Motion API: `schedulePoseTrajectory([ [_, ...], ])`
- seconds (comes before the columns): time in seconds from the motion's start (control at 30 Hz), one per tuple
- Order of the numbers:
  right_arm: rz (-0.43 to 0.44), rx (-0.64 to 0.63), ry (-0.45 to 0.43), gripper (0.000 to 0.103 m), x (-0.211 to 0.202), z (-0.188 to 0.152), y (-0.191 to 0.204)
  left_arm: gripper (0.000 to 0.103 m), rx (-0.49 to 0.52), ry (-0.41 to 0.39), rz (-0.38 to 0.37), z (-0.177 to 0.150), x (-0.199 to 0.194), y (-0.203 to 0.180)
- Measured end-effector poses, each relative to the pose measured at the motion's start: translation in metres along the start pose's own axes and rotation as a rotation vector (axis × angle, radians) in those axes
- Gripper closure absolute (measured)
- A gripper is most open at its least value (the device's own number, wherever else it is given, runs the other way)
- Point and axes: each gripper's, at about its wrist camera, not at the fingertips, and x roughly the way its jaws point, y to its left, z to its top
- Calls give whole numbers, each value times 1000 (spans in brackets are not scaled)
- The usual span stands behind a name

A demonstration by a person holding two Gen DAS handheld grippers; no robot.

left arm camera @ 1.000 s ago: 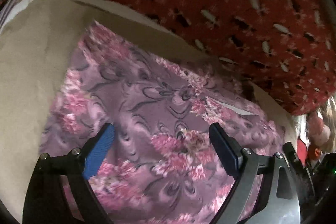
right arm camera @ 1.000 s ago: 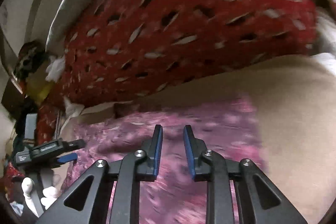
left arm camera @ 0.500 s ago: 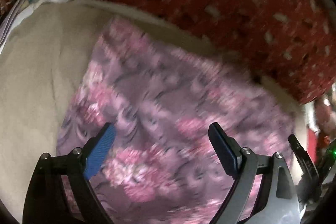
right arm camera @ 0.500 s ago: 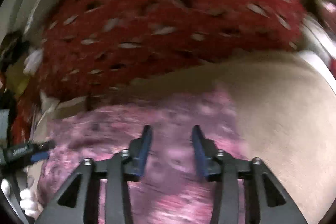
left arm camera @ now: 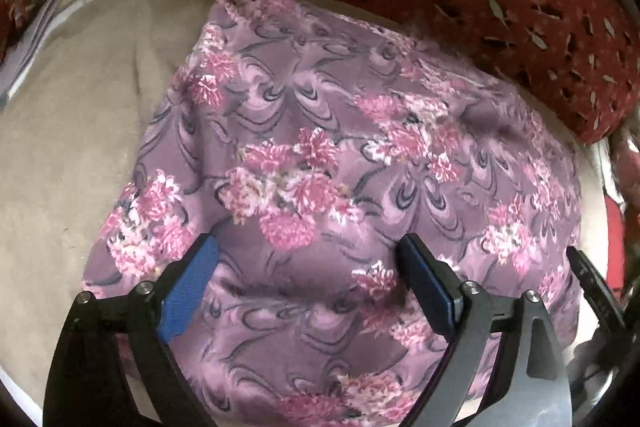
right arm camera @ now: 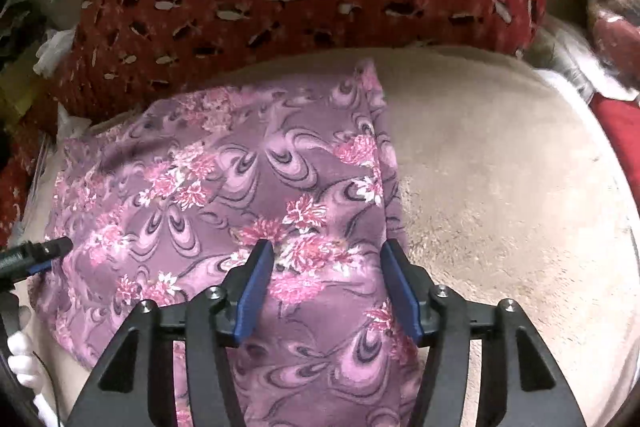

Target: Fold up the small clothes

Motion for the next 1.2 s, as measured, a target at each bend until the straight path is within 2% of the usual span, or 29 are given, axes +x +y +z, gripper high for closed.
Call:
schedulePoseTrajectory([
  [0.13,-8,6,-3,45,5,3,5,9,-47,19,-19,4,3,7],
  [0.47,-6,-11,-18,43,-6,-6,-4,3,-45,28,9,4,8,1],
  [0.57,-18,-19,-15,41,-5,-5,-3,3,-57,48,-8,8,9,5],
  [0.7,-29,-20,-6,39,-5,-3,-2,4,-88,82,-65,18,10,17],
  [0.8,-36,-19,5,39,-8,-3,-1,5,-142,93,-142,25,-3,39],
  [0.87,-25,-1,-8,39,-16,-5,-3,5,-191,65,-176,33,-16,59],
  [1.0,13,21,-24,39,-27,-11,-3,5,-294,34,-197,48,-27,106],
  [1.13,21,10,-24,38,-29,-18,3,5,-405,83,-203,45,-11,148],
  [1.2,16,12,-32,37,-28,-19,4,5,-428,103,-197,40,-2,155],
])
